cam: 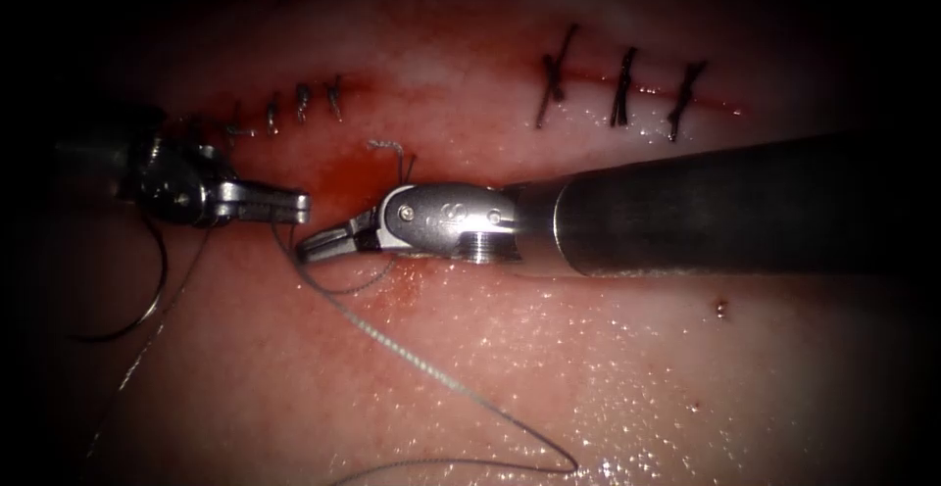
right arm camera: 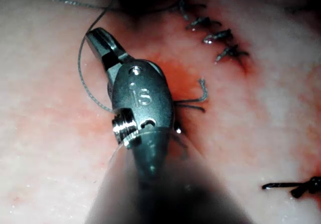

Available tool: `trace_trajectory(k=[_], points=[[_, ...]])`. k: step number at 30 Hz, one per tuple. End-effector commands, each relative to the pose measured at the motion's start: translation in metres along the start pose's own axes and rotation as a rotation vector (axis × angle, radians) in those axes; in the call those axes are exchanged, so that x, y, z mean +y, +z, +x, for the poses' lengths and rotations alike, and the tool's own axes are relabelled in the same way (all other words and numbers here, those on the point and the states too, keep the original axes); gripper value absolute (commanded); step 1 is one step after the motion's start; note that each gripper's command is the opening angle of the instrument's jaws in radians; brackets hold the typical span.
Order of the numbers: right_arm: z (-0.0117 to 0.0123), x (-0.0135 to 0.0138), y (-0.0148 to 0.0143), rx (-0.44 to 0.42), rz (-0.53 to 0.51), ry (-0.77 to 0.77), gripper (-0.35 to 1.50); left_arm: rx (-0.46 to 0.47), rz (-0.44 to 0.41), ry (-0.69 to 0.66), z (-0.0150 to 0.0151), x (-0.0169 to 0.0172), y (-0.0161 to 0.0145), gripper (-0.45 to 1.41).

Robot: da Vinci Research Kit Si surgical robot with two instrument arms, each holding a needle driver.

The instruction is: Wound Closure

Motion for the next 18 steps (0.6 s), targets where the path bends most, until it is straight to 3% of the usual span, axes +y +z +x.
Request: trace_trajectory(k=[1,9,18], points=[[-0.0006,0.0001,0.0004,-0.005,-0.021,0.000,-0.35,0.005,-0.001,-0.013,-0.0004,0.0007,0.0006,-0.45],[-0.0006,0.0020,-0.0010,-0.018,-0.139,0.026,-0.35,0.058,-0.038,-0.065,0.0018,0.0026,0.0029,-0.45],[-0.0011,0.0000,0.0036,0.027,-0.048,0.004,-0.35,0.057,-0.157,-0.019,0.0027,0.0024,0.0035,-0.45]])
